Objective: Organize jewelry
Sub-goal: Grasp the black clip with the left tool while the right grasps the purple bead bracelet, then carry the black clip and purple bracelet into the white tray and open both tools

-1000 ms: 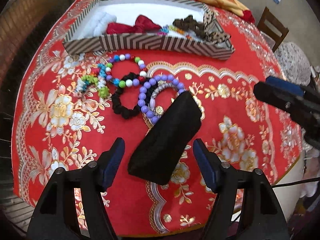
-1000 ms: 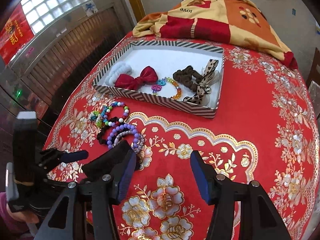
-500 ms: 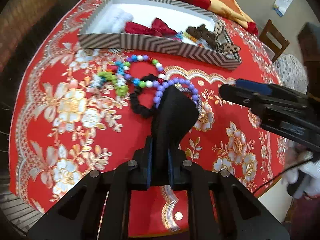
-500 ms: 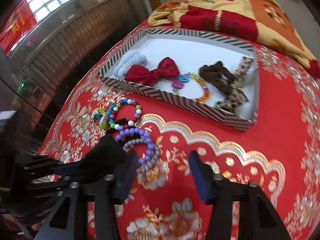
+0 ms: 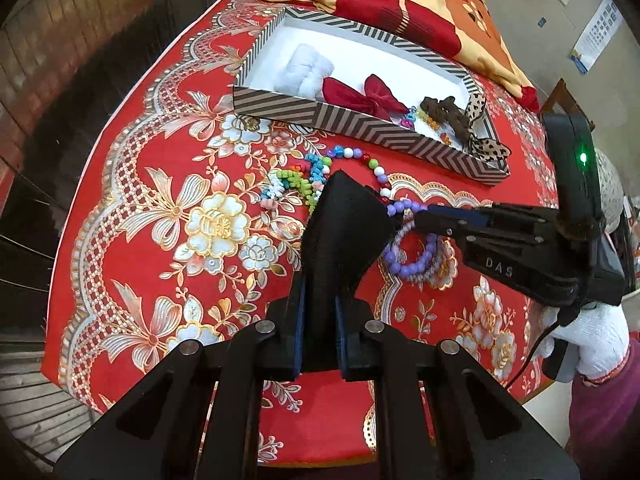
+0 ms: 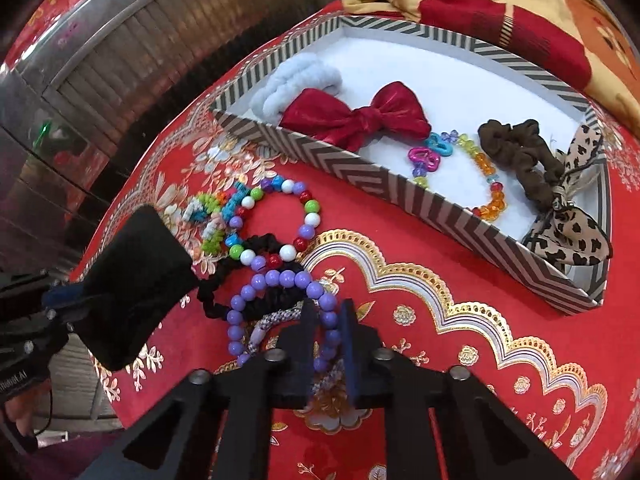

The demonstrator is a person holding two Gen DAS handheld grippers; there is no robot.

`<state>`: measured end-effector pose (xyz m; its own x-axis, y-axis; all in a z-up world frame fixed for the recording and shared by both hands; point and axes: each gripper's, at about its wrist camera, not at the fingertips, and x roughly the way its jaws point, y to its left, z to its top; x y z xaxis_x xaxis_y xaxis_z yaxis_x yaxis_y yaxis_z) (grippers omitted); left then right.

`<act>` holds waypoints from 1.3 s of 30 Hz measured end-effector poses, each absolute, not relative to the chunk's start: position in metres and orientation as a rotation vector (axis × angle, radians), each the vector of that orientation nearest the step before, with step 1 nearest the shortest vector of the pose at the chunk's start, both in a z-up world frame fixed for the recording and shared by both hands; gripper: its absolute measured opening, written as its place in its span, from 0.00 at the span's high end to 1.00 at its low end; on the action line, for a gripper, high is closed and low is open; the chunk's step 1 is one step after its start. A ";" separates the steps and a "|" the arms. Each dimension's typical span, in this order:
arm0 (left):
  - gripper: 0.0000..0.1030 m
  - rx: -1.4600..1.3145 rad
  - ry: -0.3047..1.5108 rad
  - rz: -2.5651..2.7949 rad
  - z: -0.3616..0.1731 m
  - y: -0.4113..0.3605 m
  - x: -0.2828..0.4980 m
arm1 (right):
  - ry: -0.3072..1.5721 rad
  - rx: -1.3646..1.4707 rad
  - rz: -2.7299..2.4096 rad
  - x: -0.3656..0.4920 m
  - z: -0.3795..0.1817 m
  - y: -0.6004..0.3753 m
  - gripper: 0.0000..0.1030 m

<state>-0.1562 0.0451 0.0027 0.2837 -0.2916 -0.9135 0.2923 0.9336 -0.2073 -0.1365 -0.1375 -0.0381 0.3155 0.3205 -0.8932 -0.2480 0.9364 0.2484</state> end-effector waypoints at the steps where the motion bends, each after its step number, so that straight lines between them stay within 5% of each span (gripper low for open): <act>1: 0.89 -0.005 1.221 -0.388 0.004 0.046 -0.155 | 1.185 0.075 0.382 -0.139 -0.034 -0.139 0.91; 19: 0.89 -0.015 1.108 -0.392 0.050 0.027 -0.107 | 0.971 0.111 0.325 -0.139 0.064 -0.169 0.91; 39: 0.89 0.105 1.086 -0.377 0.039 -0.033 -0.002 | 0.996 0.112 0.220 -0.043 0.059 -0.186 0.91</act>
<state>-0.0017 -0.0332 0.0387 0.4095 -0.2477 -0.8781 0.3497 0.9316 -0.0997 -0.0430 -0.1864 0.0588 0.5237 0.2347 -0.8190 -0.1324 0.9721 0.1939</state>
